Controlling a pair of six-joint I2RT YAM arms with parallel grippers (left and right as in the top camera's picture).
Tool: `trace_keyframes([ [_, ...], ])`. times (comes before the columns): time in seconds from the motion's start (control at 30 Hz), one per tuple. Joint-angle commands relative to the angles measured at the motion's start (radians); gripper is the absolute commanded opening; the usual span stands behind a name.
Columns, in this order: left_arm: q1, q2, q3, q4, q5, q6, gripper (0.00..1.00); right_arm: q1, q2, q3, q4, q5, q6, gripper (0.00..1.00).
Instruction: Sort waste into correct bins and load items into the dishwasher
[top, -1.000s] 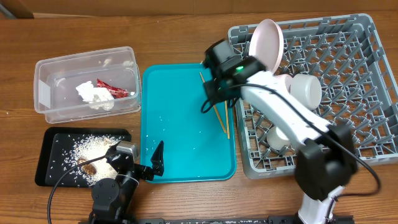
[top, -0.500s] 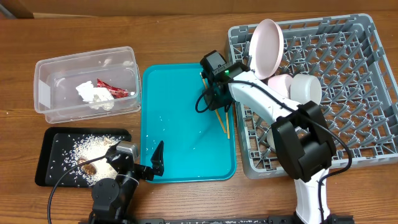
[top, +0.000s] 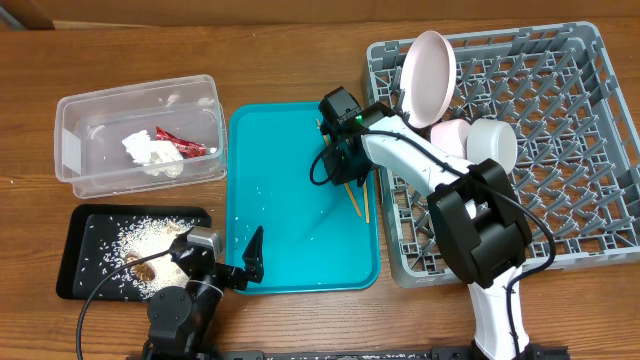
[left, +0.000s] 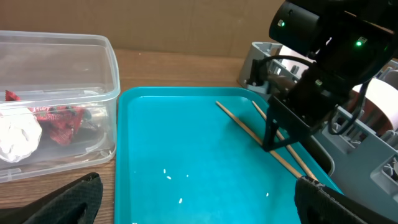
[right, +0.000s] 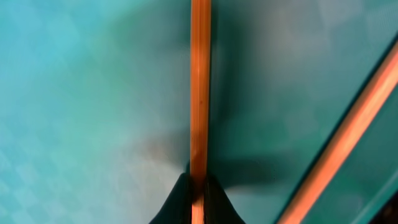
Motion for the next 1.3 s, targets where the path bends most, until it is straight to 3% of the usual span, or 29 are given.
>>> trace_keyframes([
  [0.0,0.004,-0.010,-0.005,0.004,0.002,0.015,1.00,-0.005,-0.025,0.066,-0.038,0.010,0.001,0.04],
  [0.17,0.004,-0.010,-0.005,0.004,0.001,0.016,1.00,-0.043,-0.163,0.166,-0.102,0.007,0.001,0.04],
  [0.37,0.004,-0.010,-0.005,0.004,0.002,0.015,1.00,-0.115,-0.315,0.186,-0.053,0.073,0.000,0.04],
  [0.8,0.004,-0.010,-0.005,0.004,0.002,0.016,1.00,-0.203,-0.186,0.064,-0.123,0.097,-0.074,0.04],
  [0.83,0.004,-0.010,-0.005,0.004,0.002,0.016,1.00,-0.196,-0.187,0.065,-0.130,0.101,-0.076,0.06],
  [0.9,0.004,-0.010,-0.005,0.004,0.002,0.016,1.00,-0.176,-0.203,0.080,-0.149,0.134,-0.077,0.23],
  [1.0,0.004,-0.010,-0.005,0.004,0.002,0.015,1.00,-0.142,-0.238,0.104,-0.165,0.142,-0.061,0.33],
  [1.27,0.004,-0.010,-0.005,0.004,0.002,0.015,1.00,-0.022,-0.287,0.106,-0.147,0.104,-0.050,0.37],
])
